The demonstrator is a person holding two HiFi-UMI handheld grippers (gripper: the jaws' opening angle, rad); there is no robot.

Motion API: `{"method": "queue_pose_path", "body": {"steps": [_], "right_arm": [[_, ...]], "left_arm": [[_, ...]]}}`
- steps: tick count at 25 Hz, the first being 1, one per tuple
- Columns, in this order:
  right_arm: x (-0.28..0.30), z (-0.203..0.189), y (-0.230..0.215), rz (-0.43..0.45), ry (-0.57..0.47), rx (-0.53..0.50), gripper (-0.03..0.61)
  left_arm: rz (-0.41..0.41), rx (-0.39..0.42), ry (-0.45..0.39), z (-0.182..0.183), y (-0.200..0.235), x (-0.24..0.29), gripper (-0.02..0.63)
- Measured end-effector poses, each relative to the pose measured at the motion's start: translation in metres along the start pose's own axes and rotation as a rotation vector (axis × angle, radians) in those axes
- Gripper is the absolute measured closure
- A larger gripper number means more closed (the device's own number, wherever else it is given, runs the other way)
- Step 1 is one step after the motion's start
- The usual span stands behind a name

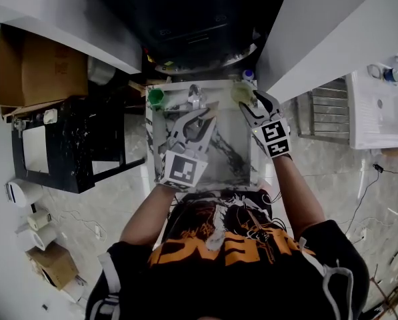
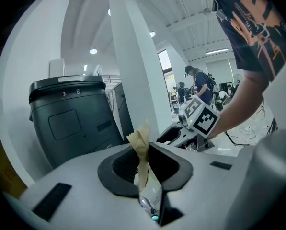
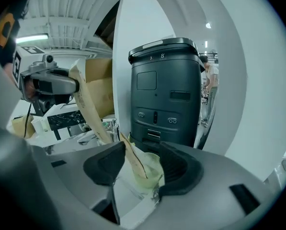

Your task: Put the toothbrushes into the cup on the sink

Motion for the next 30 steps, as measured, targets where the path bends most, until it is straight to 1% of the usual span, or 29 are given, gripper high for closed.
{"method": "queue_pose_path", "body": {"steps": [1,2,8,10,13,17,18,21,26,30], "right_arm": [[0.0,0.001,0.002,0.004,0.002,0.005,0.343],[-0.001,0.002,0.005,0.012,0.002,0.007,0.324],[-0.019,0.024,0.042,0.102,-0.046,-0.036,0.269],[-0.031,0.036,0.054,0.112,-0.08,-0.056,0.267],[-0.05,0.063,0.071,0.132,-0.152,-0.086,0.267],[-0.073,0.095,0.105,0.232,-0.228,-0.129,0.267],[-0.077,0.102,0.114,0.255,-0.246,-0.145,0.272],[-0.087,0.118,0.142,0.302,-0.282,-0.167,0.311],[-0.087,0.131,0.171,0.351,-0.323,-0.181,0.365],[-0.084,0.145,0.184,0.363,-0.383,-0.18,0.469]], "left_arm": [[0.002,0.0,-0.003,0.0,0.0,-0.002,0.541],[0.003,0.001,-0.01,0.001,0.0,-0.004,0.541],[0.009,-0.004,-0.05,0.009,-0.002,-0.021,0.541],[0.014,-0.004,-0.063,0.011,-0.002,-0.03,0.541],[0.026,0.009,-0.106,0.023,0.001,-0.045,0.541],[0.043,-0.007,-0.148,0.034,0.0,-0.075,0.541],[0.052,-0.001,-0.16,0.036,0.002,-0.085,0.541],[0.097,0.011,-0.189,0.04,0.01,-0.112,0.541],[0.17,-0.033,-0.187,0.03,0.028,-0.14,0.541],[0.199,-0.036,-0.185,0.025,0.034,-0.155,0.541]]}}
Point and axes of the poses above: the fingertips, and each gripper's own axes: x forward along the fingers, y to its left, z out of its top, the point moved 3 cm from there along -x, backward along the fingers, and after that the axes turned 4 degrees about -y, right-handed, at the moved point
